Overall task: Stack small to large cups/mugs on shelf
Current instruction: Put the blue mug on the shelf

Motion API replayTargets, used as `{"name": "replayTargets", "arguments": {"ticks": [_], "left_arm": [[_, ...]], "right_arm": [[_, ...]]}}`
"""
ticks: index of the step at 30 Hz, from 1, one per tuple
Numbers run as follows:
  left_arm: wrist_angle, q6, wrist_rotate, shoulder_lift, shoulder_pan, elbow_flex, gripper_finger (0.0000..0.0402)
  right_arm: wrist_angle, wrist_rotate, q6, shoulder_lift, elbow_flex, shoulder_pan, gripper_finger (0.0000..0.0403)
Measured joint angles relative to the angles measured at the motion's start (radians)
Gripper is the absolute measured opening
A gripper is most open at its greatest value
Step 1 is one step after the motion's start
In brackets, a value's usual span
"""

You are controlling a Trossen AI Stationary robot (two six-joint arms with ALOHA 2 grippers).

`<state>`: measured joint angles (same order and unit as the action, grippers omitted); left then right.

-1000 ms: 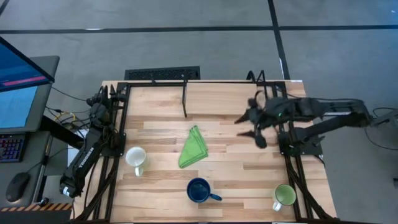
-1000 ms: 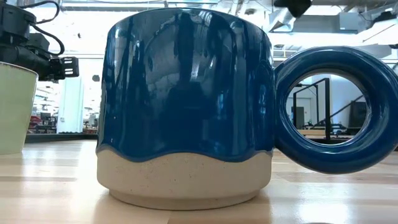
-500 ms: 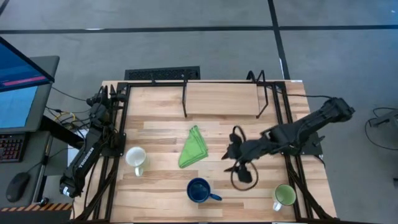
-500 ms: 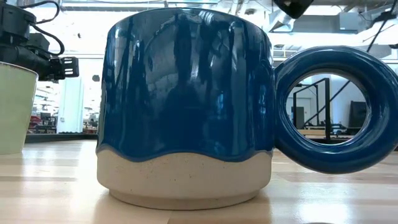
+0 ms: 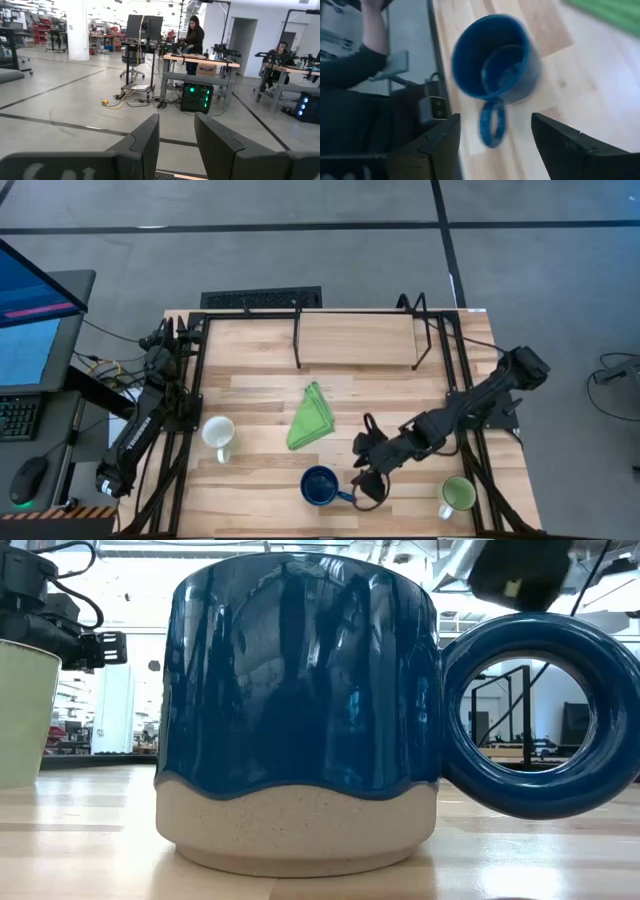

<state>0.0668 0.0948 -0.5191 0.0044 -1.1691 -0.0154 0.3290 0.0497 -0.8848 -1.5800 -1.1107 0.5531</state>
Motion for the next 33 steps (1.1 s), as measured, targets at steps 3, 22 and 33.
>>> {"name": "replayTargets", "arguments": {"ticks": [3,22,33], "left_arm": [[0.000,0.000,0.000,0.000,0.000,0.000,0.0114],[0.000,-0.008,0.000,0.000,0.000,0.000,0.0114],[0.000,-0.020,0.000,0.000,0.000,0.000,0.0114]], "right_arm": [[-0.052,0.000,-0.059,-0.023,0.000,0.027,0.0265],[-0.124,-0.020,-0.131,-0.179,0.001,0.065,0.0265],[-0.114,-0.021,-0.133,-0.177,0.001,0.072,0.0265]]}}
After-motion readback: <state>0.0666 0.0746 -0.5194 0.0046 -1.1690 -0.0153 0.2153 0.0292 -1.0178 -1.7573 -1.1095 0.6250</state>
